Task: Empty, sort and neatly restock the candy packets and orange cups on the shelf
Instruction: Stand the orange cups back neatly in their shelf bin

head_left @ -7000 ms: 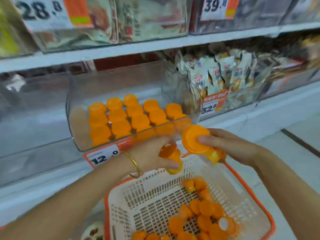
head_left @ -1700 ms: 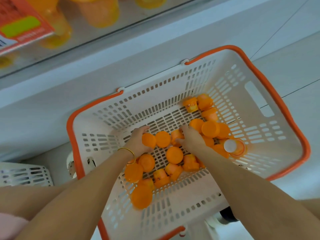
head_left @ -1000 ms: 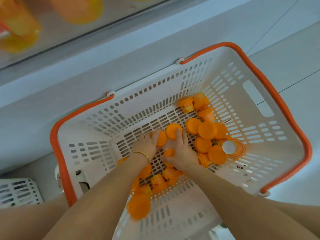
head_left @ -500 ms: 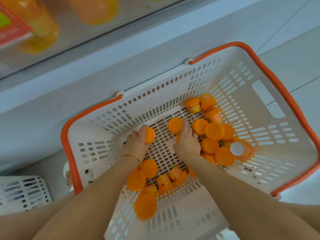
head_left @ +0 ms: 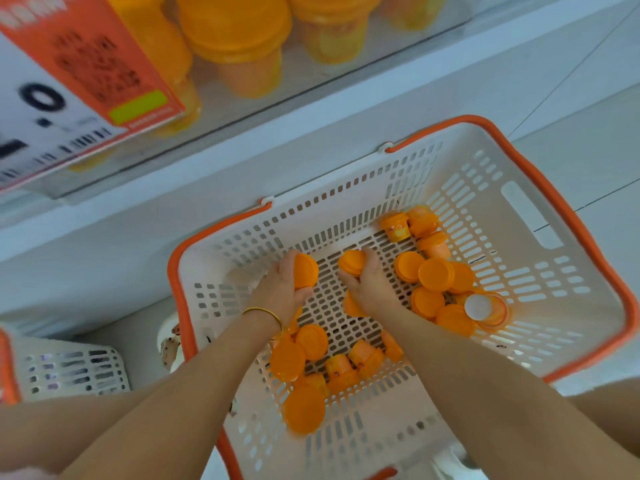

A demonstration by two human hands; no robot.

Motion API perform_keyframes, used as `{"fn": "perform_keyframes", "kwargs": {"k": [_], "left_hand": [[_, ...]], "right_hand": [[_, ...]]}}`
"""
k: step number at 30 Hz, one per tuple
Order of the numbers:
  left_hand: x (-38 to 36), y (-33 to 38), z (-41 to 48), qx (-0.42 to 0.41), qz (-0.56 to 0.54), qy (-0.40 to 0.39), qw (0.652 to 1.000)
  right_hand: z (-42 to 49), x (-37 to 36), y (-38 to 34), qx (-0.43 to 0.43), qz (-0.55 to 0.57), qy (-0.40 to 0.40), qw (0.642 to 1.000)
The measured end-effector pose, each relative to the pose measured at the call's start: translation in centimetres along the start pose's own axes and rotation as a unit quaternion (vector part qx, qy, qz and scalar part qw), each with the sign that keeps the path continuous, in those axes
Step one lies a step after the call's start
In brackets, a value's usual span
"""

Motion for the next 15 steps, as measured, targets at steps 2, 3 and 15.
{"fn": "perform_keyframes", "kwargs": {"k": [2, 3, 15], "left_hand": [[1.4, 1.0, -1.2, -0.005, 0.003, 0.003, 1.0], [2.2, 1.7, -1.8, -0.012, 0.006, 0.006, 1.0], [21.7, 14.7, -15.9, -0.197, -0.023, 0.072, 0.977]], "right_hand": [[-1.6, 0.7, -1.4, 0.005, 0.09, -0.019, 0.996], [-2.5, 1.3, -2.3, 0.014, 0.117, -0.025, 0.993], [-16.1, 21.0, -19.9, 0.209, 0.057, -0.095, 0.972]]}}
Point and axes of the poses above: each hand's wrist, its own z-axis towards the middle knuckle, its own x-axis out of the back of the hand, y = z × x, the point moved 7 cm from there along z, towards the middle knuckle
